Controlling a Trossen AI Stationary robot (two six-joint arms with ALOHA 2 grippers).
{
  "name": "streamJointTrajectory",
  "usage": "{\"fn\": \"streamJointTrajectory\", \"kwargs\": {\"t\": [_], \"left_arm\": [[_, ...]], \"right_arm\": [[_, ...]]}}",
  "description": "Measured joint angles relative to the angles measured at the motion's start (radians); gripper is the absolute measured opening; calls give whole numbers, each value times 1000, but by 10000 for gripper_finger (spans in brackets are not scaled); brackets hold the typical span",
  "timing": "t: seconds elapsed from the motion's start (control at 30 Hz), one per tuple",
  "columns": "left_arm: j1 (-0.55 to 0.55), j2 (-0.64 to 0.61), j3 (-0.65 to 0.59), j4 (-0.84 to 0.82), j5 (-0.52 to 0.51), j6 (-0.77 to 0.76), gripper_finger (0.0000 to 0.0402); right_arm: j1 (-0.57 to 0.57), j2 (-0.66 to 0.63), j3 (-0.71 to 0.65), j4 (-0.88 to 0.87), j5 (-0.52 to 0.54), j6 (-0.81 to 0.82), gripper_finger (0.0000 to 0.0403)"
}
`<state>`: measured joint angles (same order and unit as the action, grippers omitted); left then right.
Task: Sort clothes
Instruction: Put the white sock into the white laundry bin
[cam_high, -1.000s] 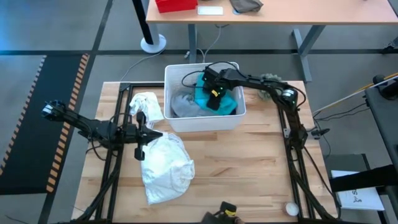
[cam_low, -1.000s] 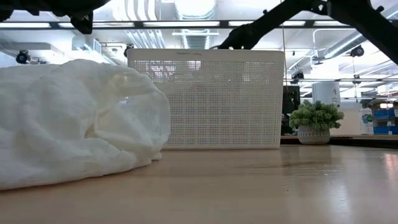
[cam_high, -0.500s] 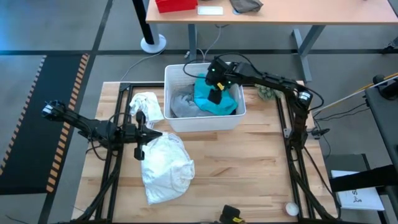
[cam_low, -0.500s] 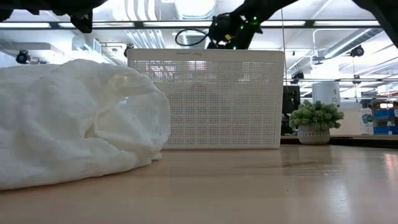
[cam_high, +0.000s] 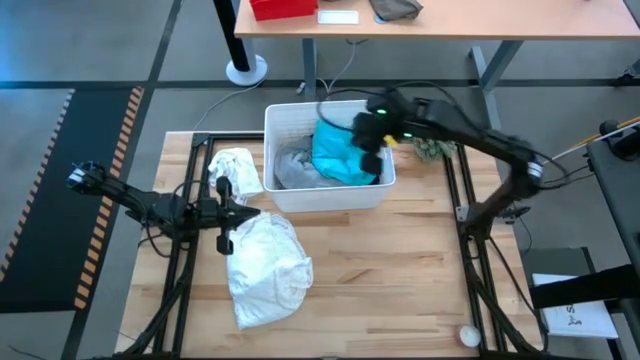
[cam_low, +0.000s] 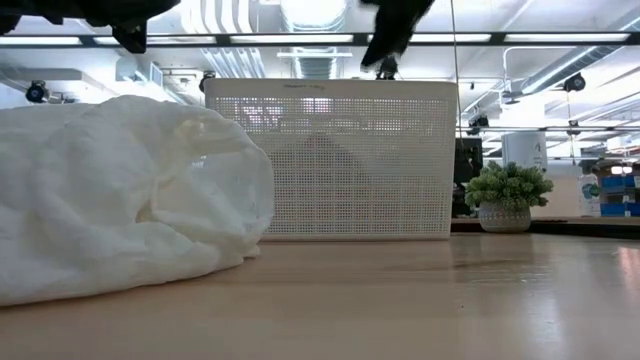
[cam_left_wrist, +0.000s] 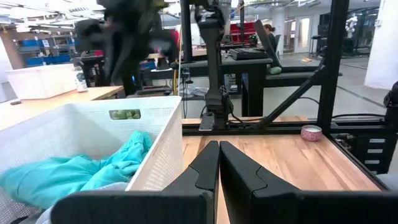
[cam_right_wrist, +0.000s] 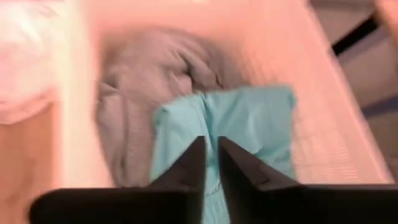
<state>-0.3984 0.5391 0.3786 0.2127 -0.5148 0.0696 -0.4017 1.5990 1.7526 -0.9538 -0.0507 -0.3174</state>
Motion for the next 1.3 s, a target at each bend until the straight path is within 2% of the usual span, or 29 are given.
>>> {"fn": "streamJointTrajectory", "kwargs": {"t": [0.03,0.13,0.27,0.43,0.63,0.77,1.03,1.17,1.3], "left_arm": [[0,-2,0,-1,0,0,0],[0,-5,0,-8,-1,0,0],[0,-4,0,-25,-28,0,0],[1,-4,0,-87,-103,-22,0],[1,-5,0,-108,-107,-38,0],[1,-5,0,-162,-135,-73,0],[1,-1,0,-313,-186,-207,0],[1,1,0,-322,-208,-221,0],[1,2,0,-323,-209,-220,0]], "right_arm": [[17,-37,-2,-2,2,-5,15],[78,-157,-27,-6,2,-8,14],[161,-333,-138,58,0,13,2],[232,-561,-402,243,8,62,0],[284,-761,-735,481,9,101,0],[334,-852,-916,652,23,119,0],[466,-962,-1191,855,176,188,0],[524,-1018,-1330,969,227,201,0],[542,-1130,-1455,1051,273,208,0]]}}
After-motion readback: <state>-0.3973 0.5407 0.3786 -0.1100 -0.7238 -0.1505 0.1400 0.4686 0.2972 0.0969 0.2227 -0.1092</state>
